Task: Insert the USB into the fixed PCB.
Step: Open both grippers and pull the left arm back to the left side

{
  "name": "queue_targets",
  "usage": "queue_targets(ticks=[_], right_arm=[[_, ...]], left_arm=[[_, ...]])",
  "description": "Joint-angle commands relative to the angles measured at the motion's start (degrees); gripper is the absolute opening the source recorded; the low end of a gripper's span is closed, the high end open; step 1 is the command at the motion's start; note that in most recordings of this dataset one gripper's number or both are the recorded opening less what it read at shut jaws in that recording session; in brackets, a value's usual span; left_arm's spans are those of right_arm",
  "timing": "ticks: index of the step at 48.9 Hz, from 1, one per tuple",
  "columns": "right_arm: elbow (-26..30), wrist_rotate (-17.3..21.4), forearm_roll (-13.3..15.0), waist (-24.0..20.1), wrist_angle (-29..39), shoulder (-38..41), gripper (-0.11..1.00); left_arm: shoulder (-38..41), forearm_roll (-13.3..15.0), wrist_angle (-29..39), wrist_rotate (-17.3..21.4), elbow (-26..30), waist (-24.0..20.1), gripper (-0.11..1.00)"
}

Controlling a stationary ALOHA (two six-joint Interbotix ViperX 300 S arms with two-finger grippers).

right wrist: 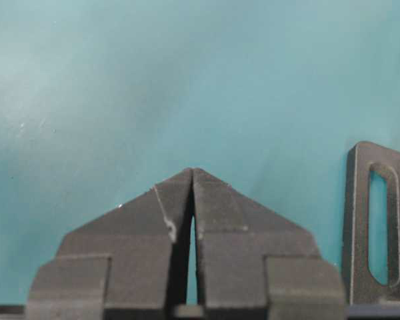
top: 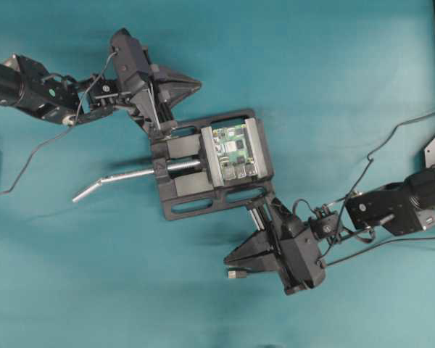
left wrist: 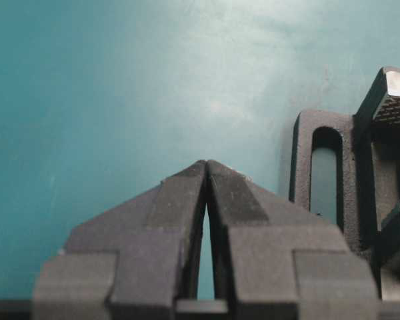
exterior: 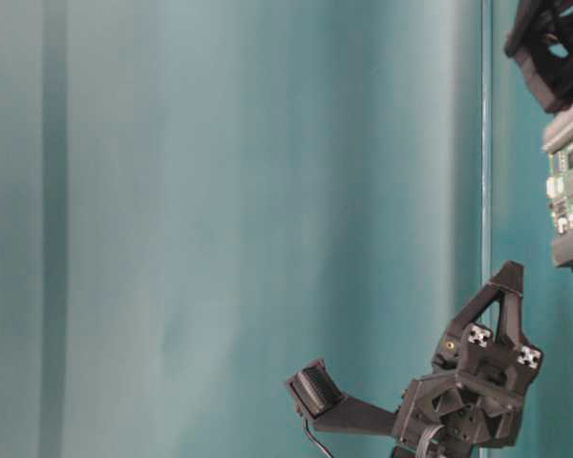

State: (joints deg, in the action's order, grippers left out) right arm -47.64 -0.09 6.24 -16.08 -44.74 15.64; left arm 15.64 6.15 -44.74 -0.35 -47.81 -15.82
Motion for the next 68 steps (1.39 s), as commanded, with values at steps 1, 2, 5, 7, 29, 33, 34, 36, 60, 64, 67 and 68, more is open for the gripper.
queue_targets(ticks=[1,2,5,7,29,33,34,36,60,64,67,68], right_arm=[[1.0,0.8,-0.4,-0.6,-0.9,-0.9,0.00],[1.0,0.8,-0.9,-0.6,-1.1,-0.9,0.00],[1.0,1.2,-2.9,-1.1,-3.5,-0.8,0.00],[0.7,1.5,-5.0,-1.6,-6.0,-0.9,0.00],[-1.4,1.3,-26.9,-11.2,-16.8,-3.0,0.00],[-1.2,1.1,-30.5,-13.1,-16.7,-3.0,0.00],[-1.2,1.0,-31.5,-13.5,-16.7,-3.0,0.00],[-1.1,0.4,-34.0,-14.2,-16.4,-3.1,0.00],[-0.1,-6.2,-42.0,-15.5,-11.7,-2.5,0.36],[0.0,-6.3,-43.2,-16.3,-11.7,-1.8,0.59],[0.2,-6.4,-44.4,-17.1,-11.7,-0.8,0.73],[0.2,-6.4,-44.7,-17.4,-11.7,-0.6,0.76]], left_arm=[[-5.4,-2.5,1.1,1.5,1.2,-0.2,-0.01],[-6.2,-2.5,1.6,1.8,1.2,-0.2,-0.01],[-8.9,-2.4,3.3,2.9,1.1,-0.2,0.05],[-10.6,-2.5,5.0,3.3,1.1,-0.2,0.02],[-23.1,-2.4,21.5,3.5,-2.1,2.4,0.01],[-24.0,-2.3,22.4,3.3,-2.7,3.1,0.03],[-24.2,-2.3,22.7,3.2,-2.7,3.1,0.04],[-24.5,-2.3,23.0,3.0,-2.9,3.3,0.07],[-26.6,-2.3,24.3,2.4,-3.1,4.8,0.68],[-26.6,-2.3,24.3,2.4,-3.1,4.8,0.68],[-26.6,-2.3,24.3,2.5,-3.2,4.8,0.68],[-26.6,-2.3,24.3,2.5,-3.2,4.8,0.68]])
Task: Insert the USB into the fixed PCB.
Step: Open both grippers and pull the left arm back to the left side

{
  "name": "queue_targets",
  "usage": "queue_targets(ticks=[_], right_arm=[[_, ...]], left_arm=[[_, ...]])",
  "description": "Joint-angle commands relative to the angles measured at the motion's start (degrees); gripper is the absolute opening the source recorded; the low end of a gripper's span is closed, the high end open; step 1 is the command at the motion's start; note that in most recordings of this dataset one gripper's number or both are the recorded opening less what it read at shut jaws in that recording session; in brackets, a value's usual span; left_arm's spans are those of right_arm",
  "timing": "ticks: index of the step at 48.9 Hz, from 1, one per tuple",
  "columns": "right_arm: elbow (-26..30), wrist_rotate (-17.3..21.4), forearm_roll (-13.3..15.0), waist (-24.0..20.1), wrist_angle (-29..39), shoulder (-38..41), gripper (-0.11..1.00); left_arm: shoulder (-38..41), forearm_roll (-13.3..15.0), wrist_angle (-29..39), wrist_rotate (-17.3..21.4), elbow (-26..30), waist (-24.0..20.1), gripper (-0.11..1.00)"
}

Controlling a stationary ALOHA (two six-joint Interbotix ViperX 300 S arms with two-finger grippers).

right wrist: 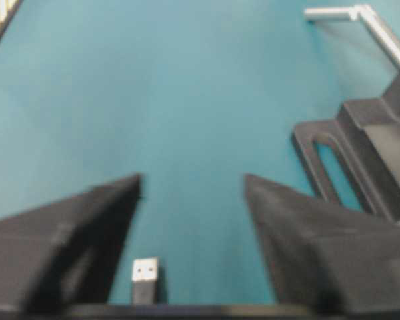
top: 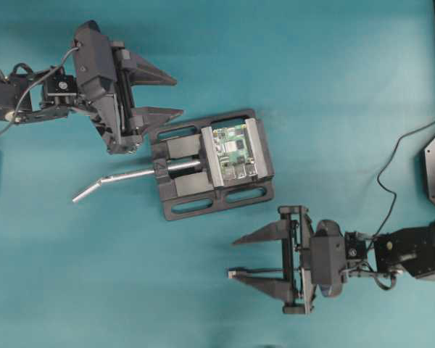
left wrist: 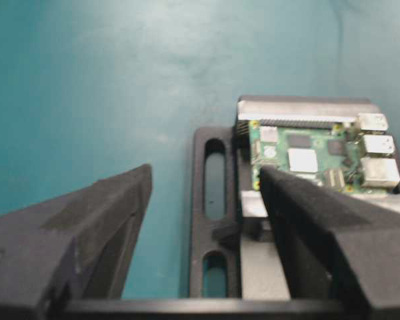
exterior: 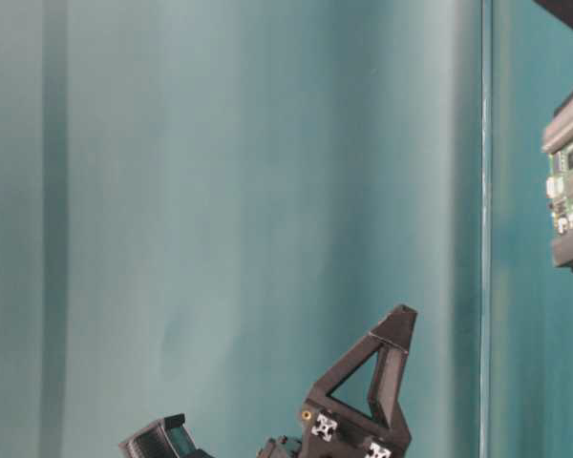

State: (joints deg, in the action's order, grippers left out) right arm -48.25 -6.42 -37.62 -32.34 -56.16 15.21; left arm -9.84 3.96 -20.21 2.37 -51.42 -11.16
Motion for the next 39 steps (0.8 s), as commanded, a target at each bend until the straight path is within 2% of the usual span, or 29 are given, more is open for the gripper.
queue_targets(ticks=[1,11,25,39], right_arm=[[0.9,-0.2,-1.2,-1.5,-0.4,0.1,0.77],[1.1,-0.4,-5.1,-3.5,-0.9,2.5,0.75],[0.8,-1.0,-5.2,-4.7,-0.4,4.6,0.75],[1.1,-1.0,-5.1,-4.8,-0.4,6.6,0.75]], left_arm=[[-1.1,-0.1,-0.3,-0.3,0.4,0.2,0.68],[-3.3,-0.1,-0.3,-0.3,-1.5,0.2,0.68],[-12.1,-0.1,1.1,-0.3,-8.2,1.1,0.68],[-23.9,-0.1,1.1,-0.3,-17.3,1.4,0.68]])
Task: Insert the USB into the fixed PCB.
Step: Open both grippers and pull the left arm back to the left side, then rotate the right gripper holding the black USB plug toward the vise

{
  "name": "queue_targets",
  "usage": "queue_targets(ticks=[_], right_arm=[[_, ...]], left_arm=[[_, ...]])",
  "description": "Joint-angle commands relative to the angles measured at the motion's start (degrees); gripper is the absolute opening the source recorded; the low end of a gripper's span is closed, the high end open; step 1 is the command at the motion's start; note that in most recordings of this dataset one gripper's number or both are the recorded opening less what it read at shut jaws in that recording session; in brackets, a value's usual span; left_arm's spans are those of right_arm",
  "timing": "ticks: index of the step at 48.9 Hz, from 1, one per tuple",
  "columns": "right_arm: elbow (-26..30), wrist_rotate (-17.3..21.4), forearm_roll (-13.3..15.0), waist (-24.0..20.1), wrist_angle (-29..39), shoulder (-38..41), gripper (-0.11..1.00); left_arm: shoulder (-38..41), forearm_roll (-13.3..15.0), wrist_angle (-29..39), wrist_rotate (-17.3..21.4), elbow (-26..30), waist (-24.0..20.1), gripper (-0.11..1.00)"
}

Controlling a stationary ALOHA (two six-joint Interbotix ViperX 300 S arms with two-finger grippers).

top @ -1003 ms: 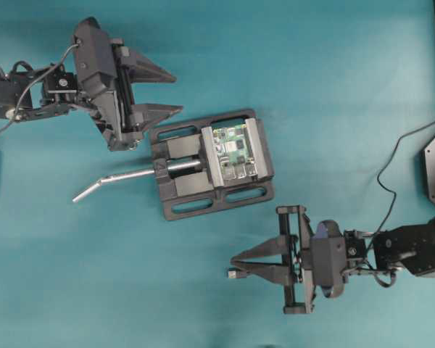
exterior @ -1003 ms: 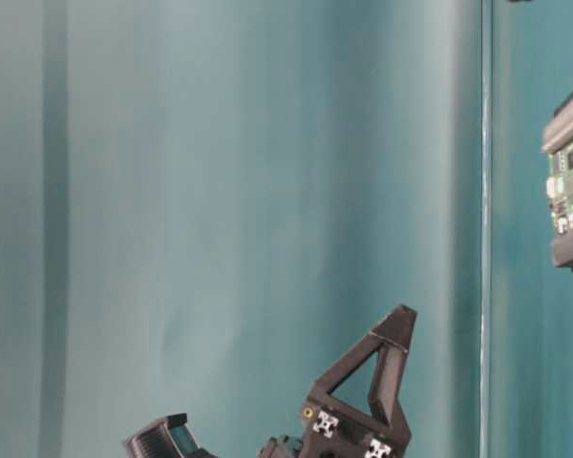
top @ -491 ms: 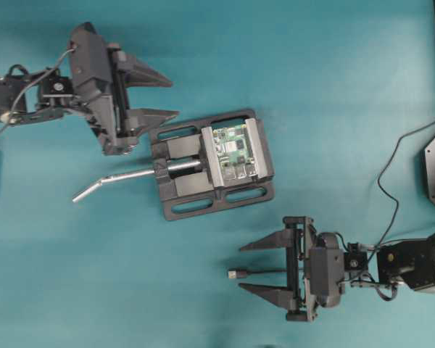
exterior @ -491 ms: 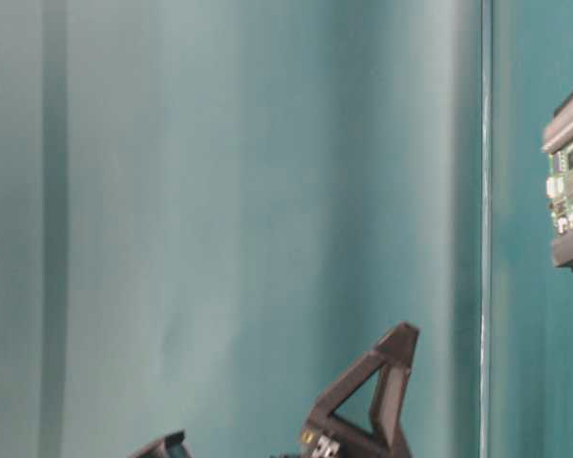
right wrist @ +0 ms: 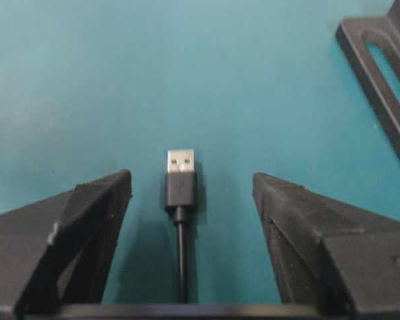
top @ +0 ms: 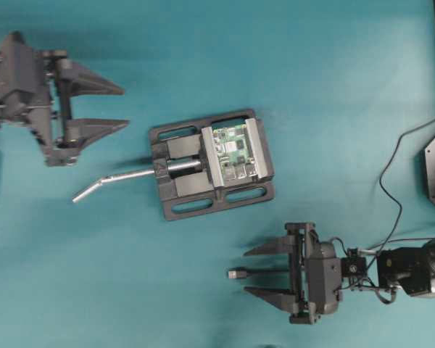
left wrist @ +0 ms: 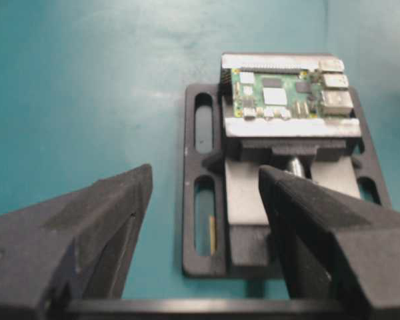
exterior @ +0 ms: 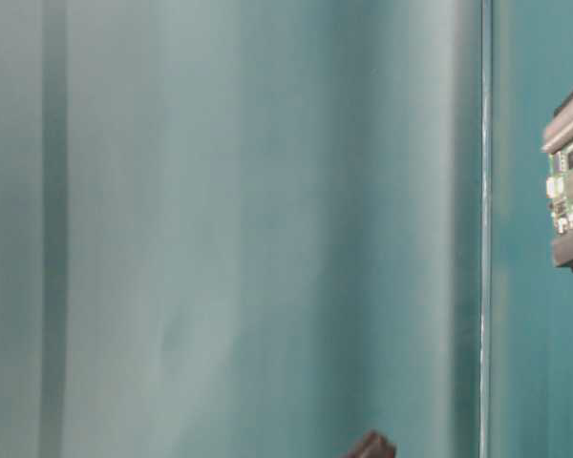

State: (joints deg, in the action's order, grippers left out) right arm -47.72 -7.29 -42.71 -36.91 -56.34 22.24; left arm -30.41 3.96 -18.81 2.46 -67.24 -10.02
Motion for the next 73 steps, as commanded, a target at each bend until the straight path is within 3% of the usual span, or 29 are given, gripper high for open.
queue_targets(ticks=[1,16,25,32,63,67,73], right_arm=[[0.5,-0.1,0.0,-0.3,0.0,-0.3,0.75],[0.7,-0.2,0.1,-0.3,1.2,0.3,0.69],[1.1,-0.2,0.1,-0.3,1.3,0.8,0.63],[2.0,-0.2,0.1,-0.2,1.3,1.8,0.63],[1.1,0.0,0.1,-0.3,1.8,2.4,0.61],[1.1,0.0,0.1,-0.2,1.8,2.4,0.49],[1.0,0.0,0.1,-0.2,2.2,2.4,0.21]], left_arm=[[-4.3,-0.1,-0.3,-0.4,-2.1,0.3,0.68],[-24.3,-0.1,2.5,-0.4,-10.5,0.4,0.68],[-38.9,-0.1,12.7,-0.4,-13.4,0.4,0.68],[-45.9,-0.2,19.1,-0.4,-14.2,0.3,0.68],[-47.5,-0.2,24.6,-1.4,-16.2,0.3,0.68],[-47.5,-0.2,24.5,-1.4,-16.0,0.3,0.68],[-47.5,-0.2,25.0,-1.8,-15.8,0.3,0.68]])
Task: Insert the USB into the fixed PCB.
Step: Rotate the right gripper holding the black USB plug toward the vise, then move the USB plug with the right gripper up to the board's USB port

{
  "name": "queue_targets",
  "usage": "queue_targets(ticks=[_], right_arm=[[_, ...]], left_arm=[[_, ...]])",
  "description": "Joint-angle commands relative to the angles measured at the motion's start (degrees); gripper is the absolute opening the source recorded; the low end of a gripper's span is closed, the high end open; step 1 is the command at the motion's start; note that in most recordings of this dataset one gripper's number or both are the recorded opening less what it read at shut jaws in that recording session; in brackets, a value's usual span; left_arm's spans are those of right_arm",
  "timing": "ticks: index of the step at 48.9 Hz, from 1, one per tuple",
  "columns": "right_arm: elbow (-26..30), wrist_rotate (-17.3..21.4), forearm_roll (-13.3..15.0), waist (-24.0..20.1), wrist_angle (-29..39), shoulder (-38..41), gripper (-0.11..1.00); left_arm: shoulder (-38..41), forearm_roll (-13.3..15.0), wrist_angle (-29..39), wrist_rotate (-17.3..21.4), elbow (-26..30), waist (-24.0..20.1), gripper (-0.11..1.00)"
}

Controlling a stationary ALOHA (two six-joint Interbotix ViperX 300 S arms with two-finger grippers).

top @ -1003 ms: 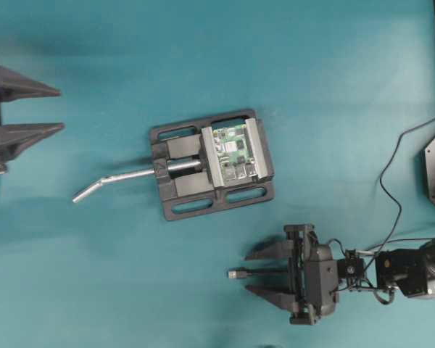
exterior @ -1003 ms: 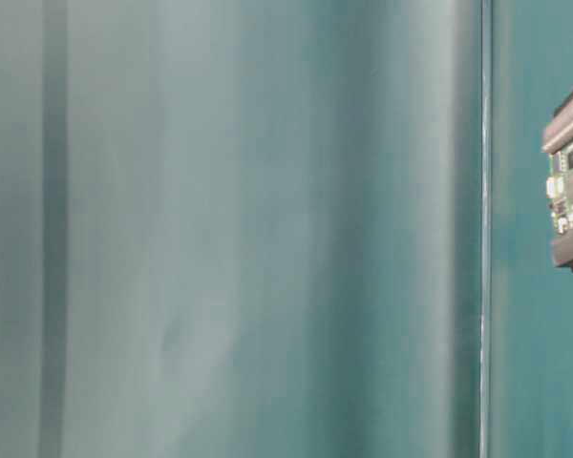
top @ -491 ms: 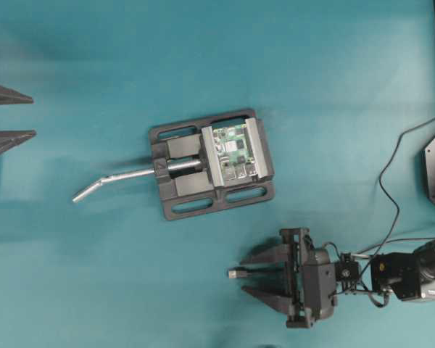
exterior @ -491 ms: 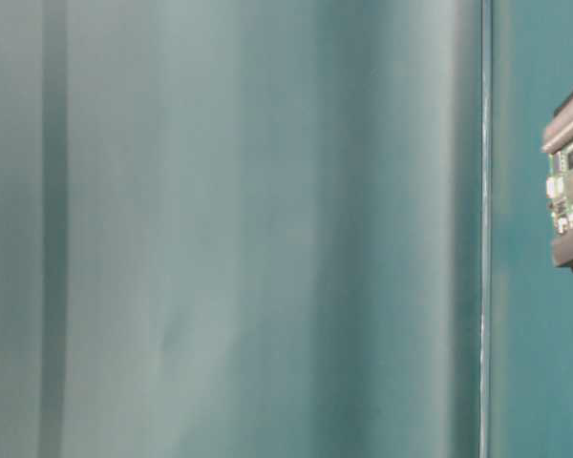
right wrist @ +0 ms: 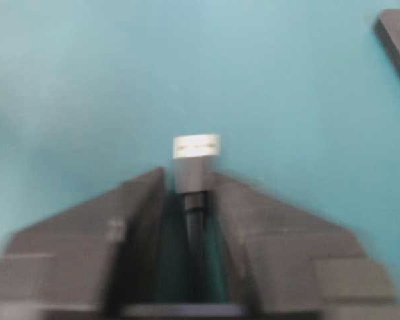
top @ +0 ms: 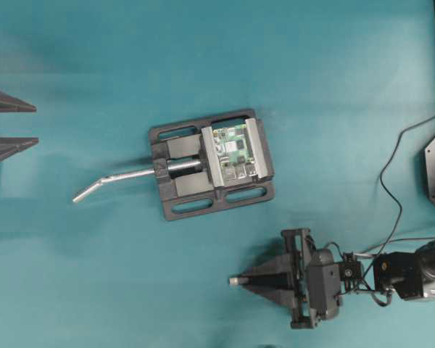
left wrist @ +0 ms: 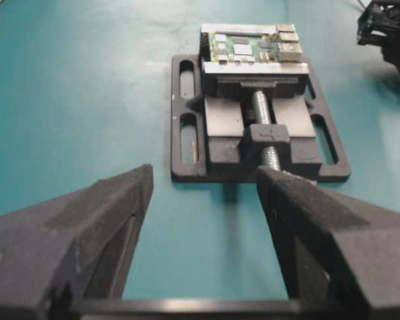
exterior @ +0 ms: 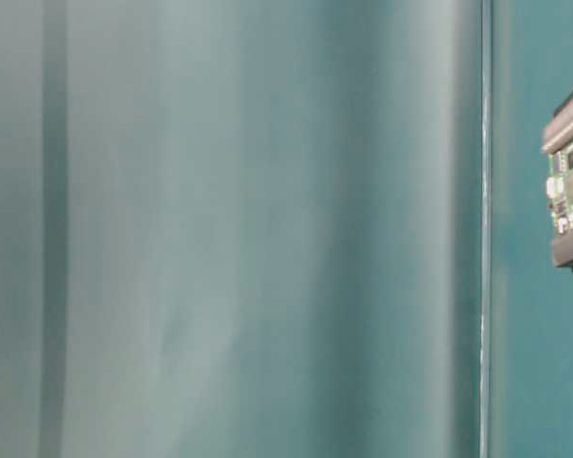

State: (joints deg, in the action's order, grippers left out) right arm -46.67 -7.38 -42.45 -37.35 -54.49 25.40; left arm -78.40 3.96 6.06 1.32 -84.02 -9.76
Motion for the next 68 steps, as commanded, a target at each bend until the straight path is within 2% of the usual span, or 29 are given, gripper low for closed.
queue_targets(ticks=[1,22,32,44,50,55,59,62,68], right_arm=[[-0.1,0.1,-0.2,0.3,0.4,-0.8,0.19],[-0.1,0.1,-0.4,0.9,0.9,-0.8,0.19],[0.4,0.2,-0.6,1.8,-1.1,-0.8,0.19],[2.8,-0.1,-5.2,1.4,-6.6,-0.9,0.19],[4.7,-2.5,-9.3,1.1,-10.1,-0.9,0.19],[6.9,-6.8,-14.7,0.6,-11.7,-0.9,0.19],[8.7,-11.3,-19.9,0.1,-13.0,-0.8,0.19],[9.9,-15.5,-25.0,-0.5,-14.8,-0.8,0.19],[11.8,-20.2,-34.5,-1.7,-19.5,-0.9,0.19]], left_arm=[[0.4,-0.3,0.2,-0.6,0.8,0.0,0.68],[0.4,-0.3,2.4,-0.6,1.2,0.0,0.68],[0.4,-0.3,2.4,-0.6,1.2,0.0,0.68],[0.4,-0.3,2.4,-0.6,1.2,0.0,0.68],[0.4,-0.3,2.4,-0.6,1.2,0.0,0.68],[0.4,-0.3,2.4,-0.6,1.2,0.0,0.68],[0.4,-0.3,2.4,-0.6,1.2,0.0,0.68],[0.4,-0.3,2.4,-0.6,1.2,0.0,0.68],[0.4,-0.4,2.4,-0.6,1.2,0.0,0.68]])
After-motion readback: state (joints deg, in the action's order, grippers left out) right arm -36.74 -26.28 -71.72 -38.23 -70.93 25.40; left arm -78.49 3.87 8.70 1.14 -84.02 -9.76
